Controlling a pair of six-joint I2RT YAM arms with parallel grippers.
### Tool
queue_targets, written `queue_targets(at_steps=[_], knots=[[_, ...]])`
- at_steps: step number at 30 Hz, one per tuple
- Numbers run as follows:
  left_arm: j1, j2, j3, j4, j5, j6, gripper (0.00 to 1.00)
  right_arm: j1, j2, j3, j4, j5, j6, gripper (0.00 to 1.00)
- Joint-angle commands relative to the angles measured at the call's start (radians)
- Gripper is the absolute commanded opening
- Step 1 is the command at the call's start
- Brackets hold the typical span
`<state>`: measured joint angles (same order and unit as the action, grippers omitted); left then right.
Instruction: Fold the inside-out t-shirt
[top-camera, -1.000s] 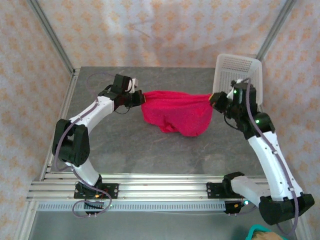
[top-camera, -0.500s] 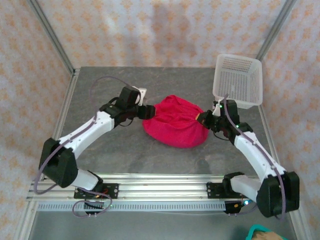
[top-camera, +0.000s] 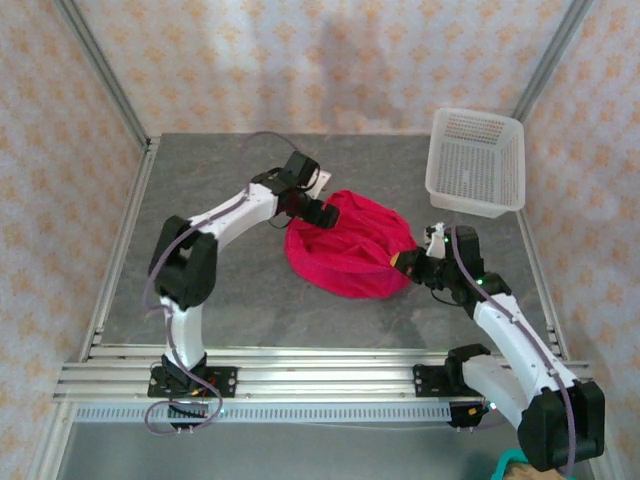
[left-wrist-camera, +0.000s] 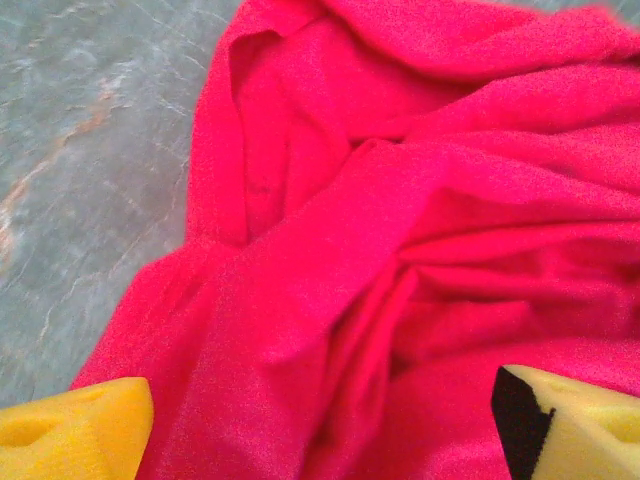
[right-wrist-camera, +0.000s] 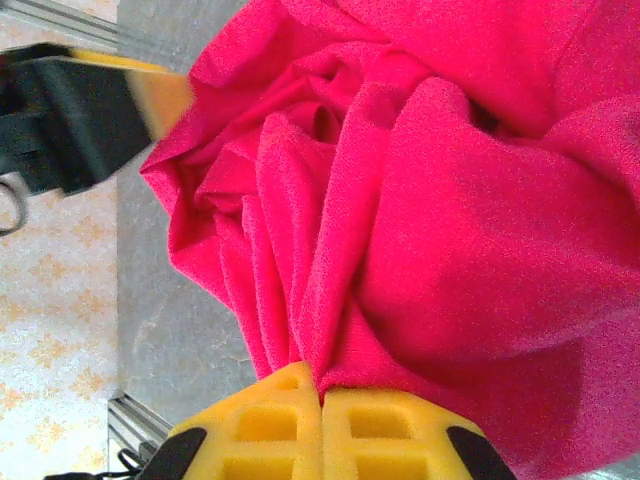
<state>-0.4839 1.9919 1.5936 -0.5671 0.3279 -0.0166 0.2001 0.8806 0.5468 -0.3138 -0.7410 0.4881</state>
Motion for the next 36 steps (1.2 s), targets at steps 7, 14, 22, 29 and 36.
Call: queue_targets(at_steps=[7, 14, 22, 29, 36], knots=[[-0.004, 0.263, 0.265, -0.232, 0.015, 0.076, 0.25, -0.002, -0.004, 0.028, -0.004, 0.032, -0.042, 0.0], [0.163, 0.229, 0.631, -0.361, -0.036, -0.168, 0.0, -0.004, 0.004, 0.128, -0.016, 0.415, -0.099, 0.0], [0.322, -0.051, 0.473, -0.17, 0.033, -0.391, 0.0, -0.011, 0.052, 0.119, 0.051, 0.579, -0.129, 0.0], [0.217, -0.21, -0.097, 0.137, 0.122, -0.509, 0.0, -0.013, 0.108, 0.027, 0.047, 0.582, -0.069, 0.0], [0.134, -0.199, -0.136, 0.051, 0.048, -0.403, 0.18, -0.013, 0.19, 0.164, -0.019, 0.542, -0.083, 0.0]])
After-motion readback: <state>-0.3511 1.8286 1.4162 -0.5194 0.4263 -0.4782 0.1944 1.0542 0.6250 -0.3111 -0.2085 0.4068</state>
